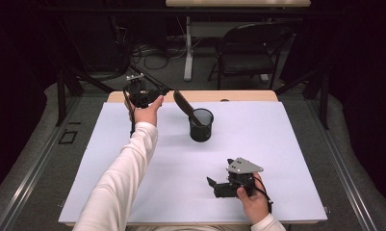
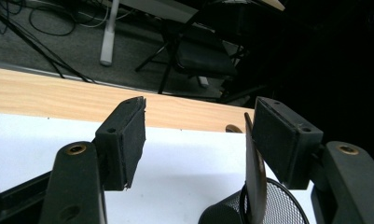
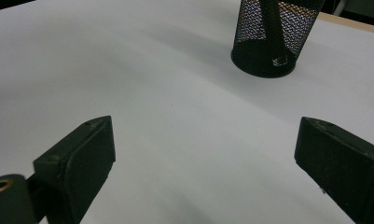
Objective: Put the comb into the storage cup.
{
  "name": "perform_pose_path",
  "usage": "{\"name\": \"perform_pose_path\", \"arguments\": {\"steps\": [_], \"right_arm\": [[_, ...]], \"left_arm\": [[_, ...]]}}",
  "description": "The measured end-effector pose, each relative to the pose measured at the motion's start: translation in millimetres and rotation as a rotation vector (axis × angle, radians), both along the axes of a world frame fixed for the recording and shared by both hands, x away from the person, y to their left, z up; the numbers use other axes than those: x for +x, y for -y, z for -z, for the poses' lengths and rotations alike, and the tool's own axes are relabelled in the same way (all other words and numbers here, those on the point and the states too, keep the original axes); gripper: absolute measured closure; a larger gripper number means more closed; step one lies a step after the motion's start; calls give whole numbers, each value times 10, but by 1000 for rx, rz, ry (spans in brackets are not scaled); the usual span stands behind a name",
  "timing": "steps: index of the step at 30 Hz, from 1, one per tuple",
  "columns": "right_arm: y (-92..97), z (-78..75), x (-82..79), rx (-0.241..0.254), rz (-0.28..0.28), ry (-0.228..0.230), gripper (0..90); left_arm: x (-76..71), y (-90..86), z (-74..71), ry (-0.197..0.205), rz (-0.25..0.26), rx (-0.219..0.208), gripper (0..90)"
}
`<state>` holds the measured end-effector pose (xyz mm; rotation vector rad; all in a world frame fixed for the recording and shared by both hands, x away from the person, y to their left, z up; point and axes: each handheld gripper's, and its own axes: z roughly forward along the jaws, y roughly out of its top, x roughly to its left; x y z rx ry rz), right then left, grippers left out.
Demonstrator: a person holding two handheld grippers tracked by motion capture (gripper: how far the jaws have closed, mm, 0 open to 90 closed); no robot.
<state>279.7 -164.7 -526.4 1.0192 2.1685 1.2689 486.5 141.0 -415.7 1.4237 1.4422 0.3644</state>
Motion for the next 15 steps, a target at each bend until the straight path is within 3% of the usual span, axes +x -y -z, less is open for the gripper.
{"name": "perform_pose_path", "arguments": {"steps": [10,15], "right_arm": [[1,1,1,-4,1,-2,48],[-1,1,0,-5,0,-2,48]], "left_arm": [[9,-74,31,-24,16,15,351],[-7,-103,35,-34,34,-28,301]]}}
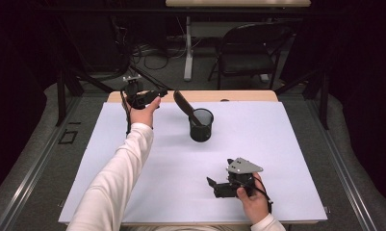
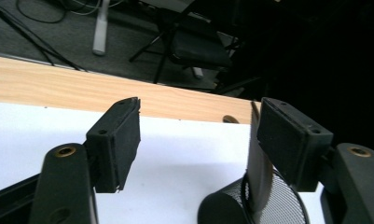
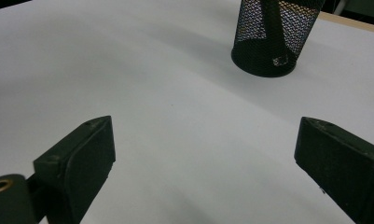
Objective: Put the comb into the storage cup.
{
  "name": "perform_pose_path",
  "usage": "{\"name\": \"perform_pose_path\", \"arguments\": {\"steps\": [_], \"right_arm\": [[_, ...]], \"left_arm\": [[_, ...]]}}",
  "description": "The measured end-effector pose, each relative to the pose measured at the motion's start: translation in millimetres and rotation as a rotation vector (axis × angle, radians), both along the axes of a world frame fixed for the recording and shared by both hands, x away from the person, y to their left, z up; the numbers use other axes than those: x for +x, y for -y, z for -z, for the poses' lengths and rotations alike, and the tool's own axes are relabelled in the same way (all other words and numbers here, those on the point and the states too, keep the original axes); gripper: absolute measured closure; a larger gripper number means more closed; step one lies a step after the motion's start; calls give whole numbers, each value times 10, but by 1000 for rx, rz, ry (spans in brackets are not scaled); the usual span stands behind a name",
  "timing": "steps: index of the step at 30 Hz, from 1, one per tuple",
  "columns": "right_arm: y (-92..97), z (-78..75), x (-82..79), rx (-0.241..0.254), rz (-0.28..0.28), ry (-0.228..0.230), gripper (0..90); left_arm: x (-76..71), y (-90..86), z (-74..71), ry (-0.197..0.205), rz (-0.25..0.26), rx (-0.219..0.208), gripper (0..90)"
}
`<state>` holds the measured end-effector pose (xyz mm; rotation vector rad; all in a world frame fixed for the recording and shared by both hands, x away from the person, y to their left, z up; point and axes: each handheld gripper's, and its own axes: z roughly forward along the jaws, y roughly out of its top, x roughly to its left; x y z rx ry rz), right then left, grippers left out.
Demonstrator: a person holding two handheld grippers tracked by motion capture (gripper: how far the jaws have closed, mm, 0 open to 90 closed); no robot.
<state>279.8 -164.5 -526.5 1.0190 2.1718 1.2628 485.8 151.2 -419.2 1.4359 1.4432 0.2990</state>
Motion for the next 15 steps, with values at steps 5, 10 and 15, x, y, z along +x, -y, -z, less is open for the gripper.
{"name": "perform_pose_path", "arguments": {"steps": [5,10,15], "right_arm": [[-2,0,0,0,-1,-1,48],[-3,1,0,0,-1,0,49],[-2,1,0,-1,1,0,49]], "left_arm": [[-32,-18,-1,5,6,6,263],[-60,-37,-13,6,10,19,240],[-93,-72,-42,13,23,7,201]]}}
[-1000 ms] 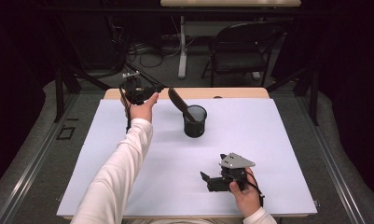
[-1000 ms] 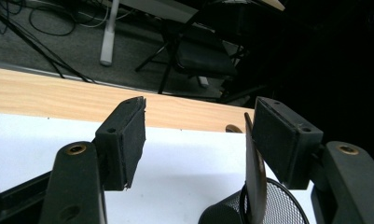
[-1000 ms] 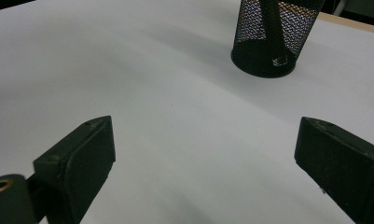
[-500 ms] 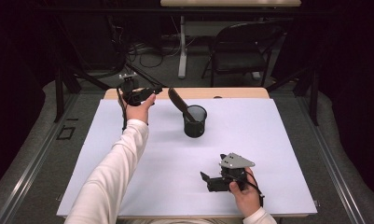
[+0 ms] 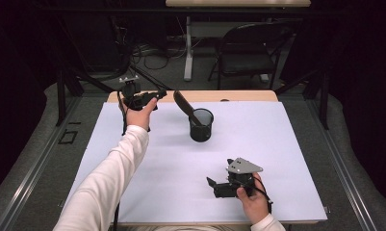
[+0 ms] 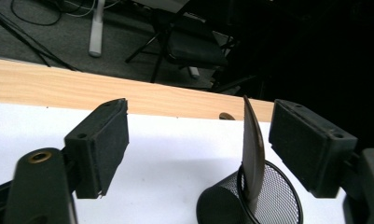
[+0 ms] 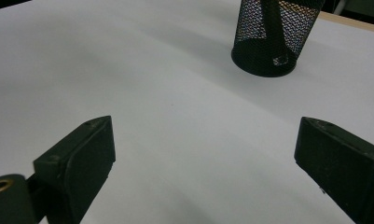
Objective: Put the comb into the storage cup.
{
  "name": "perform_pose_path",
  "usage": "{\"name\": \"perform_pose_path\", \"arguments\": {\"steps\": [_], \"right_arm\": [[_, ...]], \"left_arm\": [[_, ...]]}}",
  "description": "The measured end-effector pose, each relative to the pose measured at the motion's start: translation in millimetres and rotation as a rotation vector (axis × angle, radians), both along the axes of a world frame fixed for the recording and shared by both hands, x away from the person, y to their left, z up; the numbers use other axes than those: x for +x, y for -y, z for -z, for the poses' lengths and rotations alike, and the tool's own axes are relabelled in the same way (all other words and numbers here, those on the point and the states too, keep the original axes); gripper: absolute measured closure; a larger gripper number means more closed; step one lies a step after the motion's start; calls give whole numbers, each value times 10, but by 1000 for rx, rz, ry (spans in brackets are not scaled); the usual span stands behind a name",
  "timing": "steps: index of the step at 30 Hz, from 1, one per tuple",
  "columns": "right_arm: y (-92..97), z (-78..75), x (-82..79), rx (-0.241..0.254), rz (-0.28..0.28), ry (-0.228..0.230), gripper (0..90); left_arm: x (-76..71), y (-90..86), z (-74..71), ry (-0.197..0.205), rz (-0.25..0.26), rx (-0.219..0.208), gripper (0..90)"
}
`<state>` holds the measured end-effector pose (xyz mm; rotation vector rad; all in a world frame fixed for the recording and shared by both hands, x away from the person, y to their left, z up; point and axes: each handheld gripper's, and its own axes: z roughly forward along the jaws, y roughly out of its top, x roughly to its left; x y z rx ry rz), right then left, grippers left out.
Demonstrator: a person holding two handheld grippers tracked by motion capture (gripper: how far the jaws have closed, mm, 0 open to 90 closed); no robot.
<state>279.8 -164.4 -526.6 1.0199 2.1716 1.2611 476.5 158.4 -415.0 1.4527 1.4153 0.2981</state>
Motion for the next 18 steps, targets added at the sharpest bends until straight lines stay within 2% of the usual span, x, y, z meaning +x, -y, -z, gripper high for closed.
{"name": "perform_pose_path", "arguments": {"steps": [9,14,18], "right_arm": [[-6,4,1,1,2,-2,49],[-8,6,0,-1,1,-1,48],[-7,4,-1,1,2,-1,49]], "left_arm": [[-72,-60,-60,9,47,1,159],[-111,-75,-75,-2,75,25,159],[-162,-76,-100,5,109,50,156]]}}
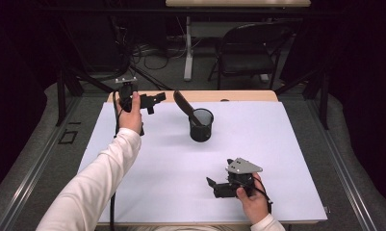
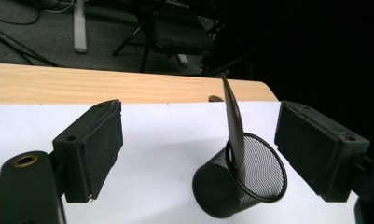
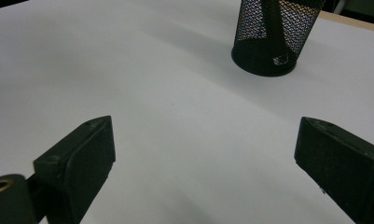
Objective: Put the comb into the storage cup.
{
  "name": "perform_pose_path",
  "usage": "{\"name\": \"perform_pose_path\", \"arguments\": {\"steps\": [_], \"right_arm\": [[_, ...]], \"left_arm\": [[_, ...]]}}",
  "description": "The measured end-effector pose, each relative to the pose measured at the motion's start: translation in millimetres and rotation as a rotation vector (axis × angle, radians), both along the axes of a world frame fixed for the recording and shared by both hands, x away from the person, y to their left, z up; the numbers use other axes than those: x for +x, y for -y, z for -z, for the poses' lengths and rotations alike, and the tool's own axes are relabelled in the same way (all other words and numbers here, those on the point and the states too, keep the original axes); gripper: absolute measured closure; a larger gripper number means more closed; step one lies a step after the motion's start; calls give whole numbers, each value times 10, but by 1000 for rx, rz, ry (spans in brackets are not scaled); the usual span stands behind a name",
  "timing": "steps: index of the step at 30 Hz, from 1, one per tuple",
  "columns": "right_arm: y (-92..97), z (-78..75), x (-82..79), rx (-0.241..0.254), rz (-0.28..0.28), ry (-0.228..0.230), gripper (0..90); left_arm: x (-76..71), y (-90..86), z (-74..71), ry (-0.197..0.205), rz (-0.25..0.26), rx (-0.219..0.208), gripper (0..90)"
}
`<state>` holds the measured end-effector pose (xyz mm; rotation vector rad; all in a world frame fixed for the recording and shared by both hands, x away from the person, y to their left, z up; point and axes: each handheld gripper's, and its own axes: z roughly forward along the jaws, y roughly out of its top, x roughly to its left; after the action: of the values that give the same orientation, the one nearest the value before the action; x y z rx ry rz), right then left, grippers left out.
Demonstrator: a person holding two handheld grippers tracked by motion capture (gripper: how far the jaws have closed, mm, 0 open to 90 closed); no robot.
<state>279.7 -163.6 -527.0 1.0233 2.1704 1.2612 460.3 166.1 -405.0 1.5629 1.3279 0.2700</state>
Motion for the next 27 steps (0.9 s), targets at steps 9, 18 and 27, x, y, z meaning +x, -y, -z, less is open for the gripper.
{"name": "perform_pose_path", "arguments": {"steps": [9,18,27], "right_arm": [[-3,4,1,-2,-1,1,49],[-12,6,-2,-4,-2,-1,48],[-12,9,-1,-4,-1,-1,49]], "left_arm": [[-143,13,-47,12,69,49,116],[-303,39,-74,17,151,82,93],[-500,108,-94,25,241,100,65]]}}
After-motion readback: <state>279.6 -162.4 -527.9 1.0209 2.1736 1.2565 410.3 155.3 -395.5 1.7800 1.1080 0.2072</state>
